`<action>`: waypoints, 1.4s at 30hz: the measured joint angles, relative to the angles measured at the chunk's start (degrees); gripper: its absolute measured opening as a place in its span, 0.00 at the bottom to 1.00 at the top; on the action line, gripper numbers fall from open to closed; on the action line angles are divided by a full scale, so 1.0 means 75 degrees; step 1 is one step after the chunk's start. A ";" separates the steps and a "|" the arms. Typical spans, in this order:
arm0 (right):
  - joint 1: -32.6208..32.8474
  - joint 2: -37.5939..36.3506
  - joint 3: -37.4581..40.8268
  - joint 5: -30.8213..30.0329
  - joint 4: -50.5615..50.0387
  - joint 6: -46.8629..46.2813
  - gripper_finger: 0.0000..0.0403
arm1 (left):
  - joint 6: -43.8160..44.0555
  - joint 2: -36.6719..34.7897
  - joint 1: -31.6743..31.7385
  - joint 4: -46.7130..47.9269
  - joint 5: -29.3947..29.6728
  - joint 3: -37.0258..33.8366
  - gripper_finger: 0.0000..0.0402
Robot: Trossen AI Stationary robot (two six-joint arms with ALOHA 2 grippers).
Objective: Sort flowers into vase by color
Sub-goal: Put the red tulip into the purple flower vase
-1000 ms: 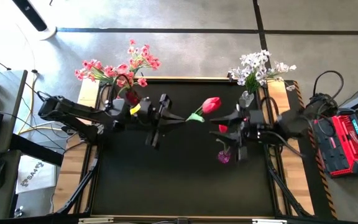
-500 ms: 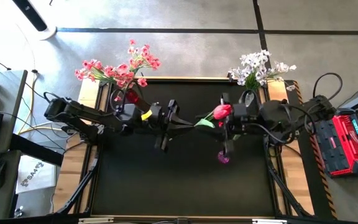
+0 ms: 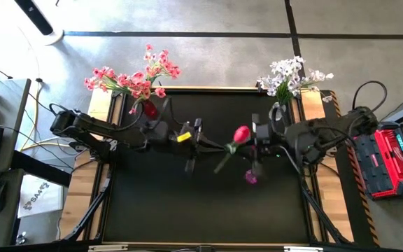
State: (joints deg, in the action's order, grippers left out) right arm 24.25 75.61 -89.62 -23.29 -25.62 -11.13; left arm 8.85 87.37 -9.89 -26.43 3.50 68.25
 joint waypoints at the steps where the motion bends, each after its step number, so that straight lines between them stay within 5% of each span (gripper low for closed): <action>1: 0.0076 0.0000 -0.0155 0.0147 -0.0536 -0.0281 0.01 | 0.0108 0.0000 0.0005 0.0296 0.0004 0.0000 0.08; 5: 0.0443 -0.0003 -0.0776 0.0769 -0.2398 -0.1272 0.01 | 0.0364 0.0000 -0.0060 0.1118 0.0002 -0.0001 0.14; 10: 0.1171 -0.0017 -0.1276 0.0514 -0.4349 -0.2504 0.01 | 0.0404 0.0107 -0.0195 0.1294 0.0322 0.0000 0.20; 17: 0.2533 -0.0009 -0.0515 -0.3288 -0.6027 -0.4813 0.01 | 0.0475 0.0967 -0.0206 0.1015 0.0720 0.0000 0.31; 21: 0.2922 -0.0012 -0.0093 -0.4530 -0.6191 -0.5718 0.01 | 0.0976 0.1617 -0.0207 0.0500 0.0714 0.0000 0.38; 33: 0.3040 -0.0022 0.1249 -0.5208 -0.6190 -0.7309 0.01 | 0.1238 0.2925 -0.0201 0.0312 0.0598 -0.0003 0.47; 42: 0.3040 -0.0007 0.1212 -0.5156 -0.6108 -0.6924 0.01 | 0.1352 0.3005 -0.0196 0.0271 0.0586 0.0000 0.47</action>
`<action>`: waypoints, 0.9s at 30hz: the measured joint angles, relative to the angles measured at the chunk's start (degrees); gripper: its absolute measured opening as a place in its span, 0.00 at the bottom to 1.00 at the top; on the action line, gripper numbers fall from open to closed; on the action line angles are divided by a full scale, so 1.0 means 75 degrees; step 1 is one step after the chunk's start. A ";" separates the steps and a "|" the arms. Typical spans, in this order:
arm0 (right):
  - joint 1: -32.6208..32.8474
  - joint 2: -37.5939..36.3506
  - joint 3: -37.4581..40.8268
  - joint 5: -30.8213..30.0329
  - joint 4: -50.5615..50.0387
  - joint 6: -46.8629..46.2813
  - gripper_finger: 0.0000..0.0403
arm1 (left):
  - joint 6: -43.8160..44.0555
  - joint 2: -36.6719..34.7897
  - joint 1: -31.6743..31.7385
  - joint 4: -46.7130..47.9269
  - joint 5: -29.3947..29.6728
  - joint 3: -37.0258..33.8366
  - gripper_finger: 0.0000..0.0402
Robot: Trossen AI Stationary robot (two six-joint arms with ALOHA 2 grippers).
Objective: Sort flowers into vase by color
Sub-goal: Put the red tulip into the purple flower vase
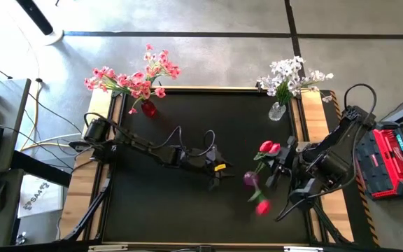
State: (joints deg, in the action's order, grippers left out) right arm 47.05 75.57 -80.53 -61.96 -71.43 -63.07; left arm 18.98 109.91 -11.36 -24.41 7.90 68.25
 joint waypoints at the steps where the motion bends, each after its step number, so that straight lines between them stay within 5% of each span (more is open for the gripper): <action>1: 0.0000 -0.0026 -0.0009 -0.0002 -0.0002 0.0047 0.00 | 0.0000 0.0000 0.0015 0.0010 0.0004 0.0000 0.47; 20: -0.0020 -0.0189 -0.0011 0.0547 -0.0095 0.0022 0.01 | 0.0061 0.0000 0.0135 0.0013 0.0053 0.0000 0.47; 27: -0.0020 -0.0189 0.0014 0.0486 -0.0018 0.0075 0.16 | 0.0067 0.0000 0.0138 0.0009 0.0094 0.0000 0.47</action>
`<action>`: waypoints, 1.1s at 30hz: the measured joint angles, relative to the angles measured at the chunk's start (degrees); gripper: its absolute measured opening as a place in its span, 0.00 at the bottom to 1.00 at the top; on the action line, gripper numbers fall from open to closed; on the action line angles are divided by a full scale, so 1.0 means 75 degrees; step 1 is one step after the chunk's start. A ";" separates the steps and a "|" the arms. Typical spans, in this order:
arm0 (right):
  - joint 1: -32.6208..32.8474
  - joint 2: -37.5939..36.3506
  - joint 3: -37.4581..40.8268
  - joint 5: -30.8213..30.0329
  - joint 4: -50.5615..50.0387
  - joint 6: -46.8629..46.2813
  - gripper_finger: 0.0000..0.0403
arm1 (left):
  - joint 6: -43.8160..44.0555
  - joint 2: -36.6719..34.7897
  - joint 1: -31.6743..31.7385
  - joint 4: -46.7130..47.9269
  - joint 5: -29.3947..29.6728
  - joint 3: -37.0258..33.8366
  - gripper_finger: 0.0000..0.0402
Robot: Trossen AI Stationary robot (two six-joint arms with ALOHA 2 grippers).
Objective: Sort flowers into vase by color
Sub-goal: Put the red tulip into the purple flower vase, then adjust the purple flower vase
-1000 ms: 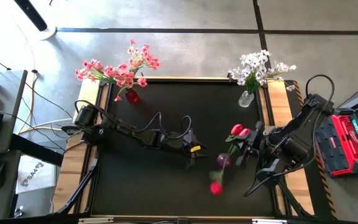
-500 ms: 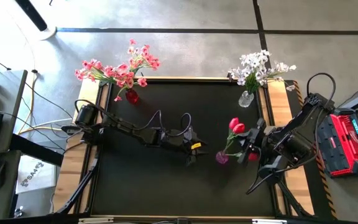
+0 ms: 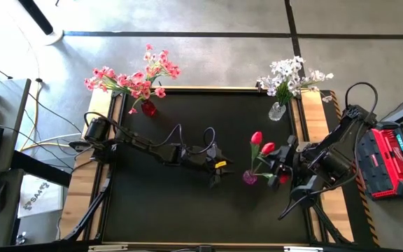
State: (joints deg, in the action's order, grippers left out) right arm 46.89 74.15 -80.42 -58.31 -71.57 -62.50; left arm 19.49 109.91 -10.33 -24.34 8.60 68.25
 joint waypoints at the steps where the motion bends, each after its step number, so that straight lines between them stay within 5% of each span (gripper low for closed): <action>1: 0.0000 0.0000 -0.0001 -0.0016 0.0009 -0.0014 0.19 | 0.0001 0.0000 0.0000 0.0001 -0.0001 0.0000 0.47; 13: 0.0003 0.0003 -0.1435 -0.0186 0.0274 0.0555 0.52 | -0.0455 0.0558 0.0072 -0.0606 -0.0122 -0.0001 0.47; 22: 0.0003 0.0000 -0.2612 -0.0314 0.1338 0.2349 0.55 | -0.1145 0.2258 0.0070 -0.1558 -0.0545 0.1307 0.47; 33: 0.0005 0.0008 -0.2720 -0.0133 0.1338 0.2137 0.55 | -0.1493 0.3167 0.0206 -0.1584 -0.0349 0.2320 0.47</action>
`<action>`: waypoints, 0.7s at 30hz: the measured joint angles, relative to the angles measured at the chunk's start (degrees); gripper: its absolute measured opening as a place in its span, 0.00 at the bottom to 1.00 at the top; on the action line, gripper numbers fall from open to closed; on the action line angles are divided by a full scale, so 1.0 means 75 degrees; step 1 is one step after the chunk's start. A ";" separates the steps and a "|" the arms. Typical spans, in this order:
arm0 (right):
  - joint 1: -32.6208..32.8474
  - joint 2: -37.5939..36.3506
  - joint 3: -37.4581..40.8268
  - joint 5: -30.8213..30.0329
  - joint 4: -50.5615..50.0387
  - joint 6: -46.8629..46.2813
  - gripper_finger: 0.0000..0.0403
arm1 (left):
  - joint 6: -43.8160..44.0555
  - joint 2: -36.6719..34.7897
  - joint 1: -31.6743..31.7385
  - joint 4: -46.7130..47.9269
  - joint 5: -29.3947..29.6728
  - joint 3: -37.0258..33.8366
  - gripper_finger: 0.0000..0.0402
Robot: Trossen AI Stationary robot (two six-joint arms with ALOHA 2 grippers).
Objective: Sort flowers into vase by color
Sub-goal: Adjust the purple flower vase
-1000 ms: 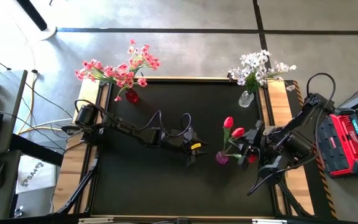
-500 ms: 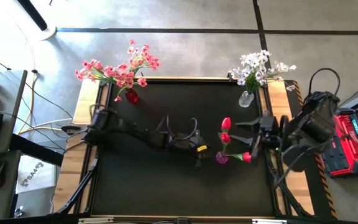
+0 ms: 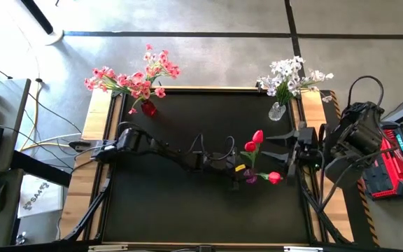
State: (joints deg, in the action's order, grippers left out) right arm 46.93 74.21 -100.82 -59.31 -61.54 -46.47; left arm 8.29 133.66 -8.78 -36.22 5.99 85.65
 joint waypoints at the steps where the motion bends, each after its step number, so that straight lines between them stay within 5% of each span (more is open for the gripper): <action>1: -0.0001 0.0007 0.0001 0.0049 0.0001 -0.0017 0.55 | 0.0006 0.0014 0.0030 0.0049 0.0000 0.0000 0.47; 21: -0.0002 0.0010 0.0010 0.0324 -0.0003 0.0060 0.55 | -0.0195 0.0019 0.0304 0.0019 -0.0456 -0.0012 0.47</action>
State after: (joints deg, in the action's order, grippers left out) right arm 46.92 74.28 -100.75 -56.88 -61.56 -46.02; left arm 6.83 133.80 -6.50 -36.07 2.57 85.56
